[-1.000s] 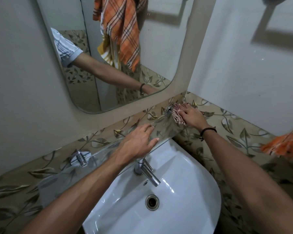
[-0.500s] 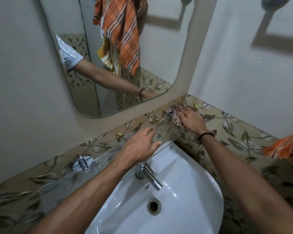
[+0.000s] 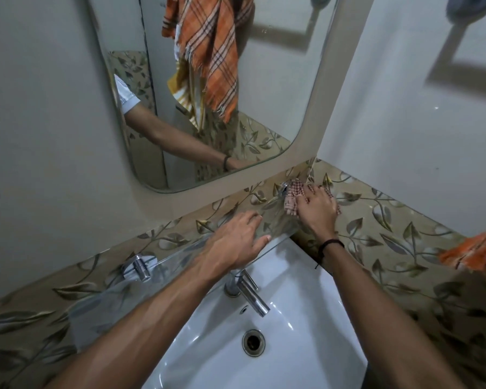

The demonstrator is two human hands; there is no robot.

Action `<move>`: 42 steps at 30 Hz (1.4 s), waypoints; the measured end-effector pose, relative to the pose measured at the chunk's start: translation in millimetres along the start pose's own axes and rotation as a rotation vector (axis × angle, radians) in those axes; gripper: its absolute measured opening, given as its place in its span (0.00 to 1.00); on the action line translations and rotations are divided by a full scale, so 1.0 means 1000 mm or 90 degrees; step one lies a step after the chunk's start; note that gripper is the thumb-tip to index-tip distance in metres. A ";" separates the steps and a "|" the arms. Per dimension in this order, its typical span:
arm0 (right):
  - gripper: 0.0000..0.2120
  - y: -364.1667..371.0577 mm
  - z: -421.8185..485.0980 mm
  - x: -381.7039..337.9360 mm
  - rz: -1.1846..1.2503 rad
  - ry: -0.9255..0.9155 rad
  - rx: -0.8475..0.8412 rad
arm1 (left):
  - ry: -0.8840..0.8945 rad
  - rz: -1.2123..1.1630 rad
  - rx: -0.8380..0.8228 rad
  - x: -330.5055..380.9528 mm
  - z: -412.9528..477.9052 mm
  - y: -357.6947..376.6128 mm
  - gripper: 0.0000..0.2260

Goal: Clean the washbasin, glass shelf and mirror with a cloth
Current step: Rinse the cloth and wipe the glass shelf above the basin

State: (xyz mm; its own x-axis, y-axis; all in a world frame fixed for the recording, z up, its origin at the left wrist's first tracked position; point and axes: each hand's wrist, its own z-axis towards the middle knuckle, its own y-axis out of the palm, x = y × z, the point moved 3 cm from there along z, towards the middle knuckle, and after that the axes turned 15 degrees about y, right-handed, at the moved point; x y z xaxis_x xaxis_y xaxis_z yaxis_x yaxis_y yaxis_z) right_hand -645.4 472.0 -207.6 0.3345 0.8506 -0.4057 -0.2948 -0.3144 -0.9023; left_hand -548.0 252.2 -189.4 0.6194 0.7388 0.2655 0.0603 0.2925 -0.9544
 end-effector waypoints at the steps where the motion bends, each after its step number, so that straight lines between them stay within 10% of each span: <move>1: 0.25 0.003 -0.014 -0.004 0.009 -0.011 0.007 | 0.002 0.001 0.002 -0.001 0.001 0.001 0.29; 18: 0.27 0.001 -0.008 0.008 -0.014 -0.124 -0.049 | 0.005 -0.017 0.008 -0.001 -0.001 0.003 0.29; 42: 0.24 0.005 -0.052 -0.010 0.229 0.104 0.007 | 0.000 -0.023 -0.005 0.003 -0.003 -0.005 0.29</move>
State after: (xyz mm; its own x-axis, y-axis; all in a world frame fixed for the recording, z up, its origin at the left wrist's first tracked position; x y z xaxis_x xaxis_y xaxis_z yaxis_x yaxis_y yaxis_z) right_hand -603.8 440.0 -215.8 0.3463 0.6079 -0.7145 -0.4293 -0.5745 -0.6969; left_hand -544.4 251.2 -184.2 0.6170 0.7279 0.2992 0.0882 0.3138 -0.9454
